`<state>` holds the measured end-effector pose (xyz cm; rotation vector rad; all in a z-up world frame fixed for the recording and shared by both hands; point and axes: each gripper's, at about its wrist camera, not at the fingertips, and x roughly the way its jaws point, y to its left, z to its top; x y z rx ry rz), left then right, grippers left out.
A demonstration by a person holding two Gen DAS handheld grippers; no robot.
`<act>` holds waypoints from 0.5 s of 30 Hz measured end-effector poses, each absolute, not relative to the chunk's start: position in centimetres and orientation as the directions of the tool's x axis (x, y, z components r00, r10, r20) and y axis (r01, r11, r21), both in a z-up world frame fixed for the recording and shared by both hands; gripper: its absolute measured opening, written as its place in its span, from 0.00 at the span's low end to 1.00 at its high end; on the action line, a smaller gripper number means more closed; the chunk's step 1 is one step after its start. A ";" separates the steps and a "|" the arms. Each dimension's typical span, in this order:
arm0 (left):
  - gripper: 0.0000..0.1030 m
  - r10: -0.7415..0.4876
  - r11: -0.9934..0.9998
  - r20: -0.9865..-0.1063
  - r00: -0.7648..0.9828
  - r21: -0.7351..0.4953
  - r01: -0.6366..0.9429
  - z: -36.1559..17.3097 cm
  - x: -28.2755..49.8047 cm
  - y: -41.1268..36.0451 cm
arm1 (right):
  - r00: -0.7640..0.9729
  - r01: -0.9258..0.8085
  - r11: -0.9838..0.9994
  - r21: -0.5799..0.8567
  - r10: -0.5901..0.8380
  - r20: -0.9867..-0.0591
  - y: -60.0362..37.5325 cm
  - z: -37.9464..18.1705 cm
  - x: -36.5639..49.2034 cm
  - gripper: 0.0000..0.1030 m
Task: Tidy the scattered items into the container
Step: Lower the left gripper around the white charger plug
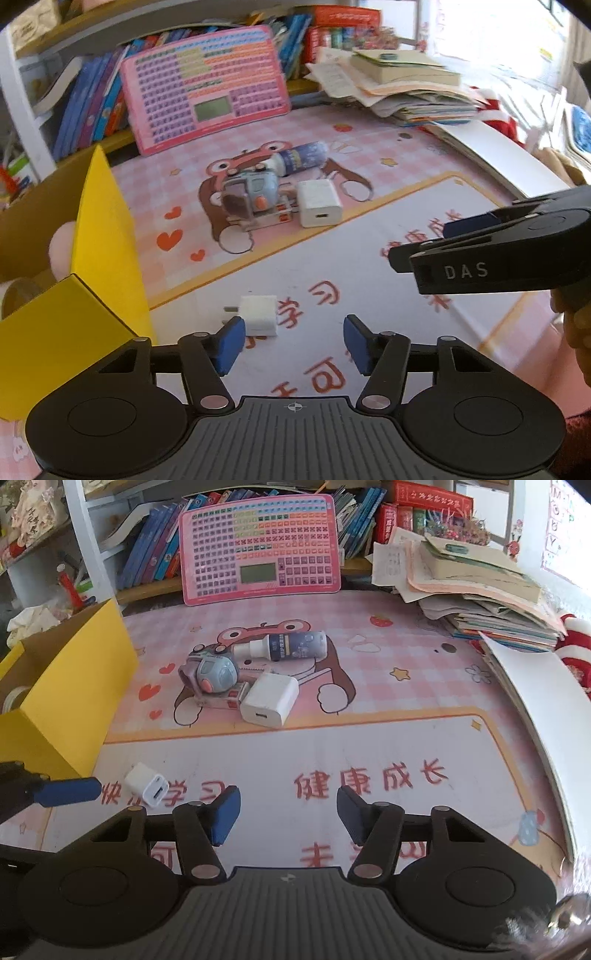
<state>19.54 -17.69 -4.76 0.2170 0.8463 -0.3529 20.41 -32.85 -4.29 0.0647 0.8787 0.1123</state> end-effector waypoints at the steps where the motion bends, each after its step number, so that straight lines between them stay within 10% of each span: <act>1: 0.53 -0.207 0.926 -0.764 0.612 0.049 0.374 -4.8 19.9 -17.6 | 0.630 -0.078 0.991 0.107 0.132 -0.766 -32.9 -4.4 20.8 0.55; 15: 0.51 -0.116 0.957 -0.789 0.603 0.074 0.281 -5.8 23.4 -17.7 | 0.598 -0.173 0.977 0.127 0.207 -0.774 -31.9 -5.9 26.9 0.56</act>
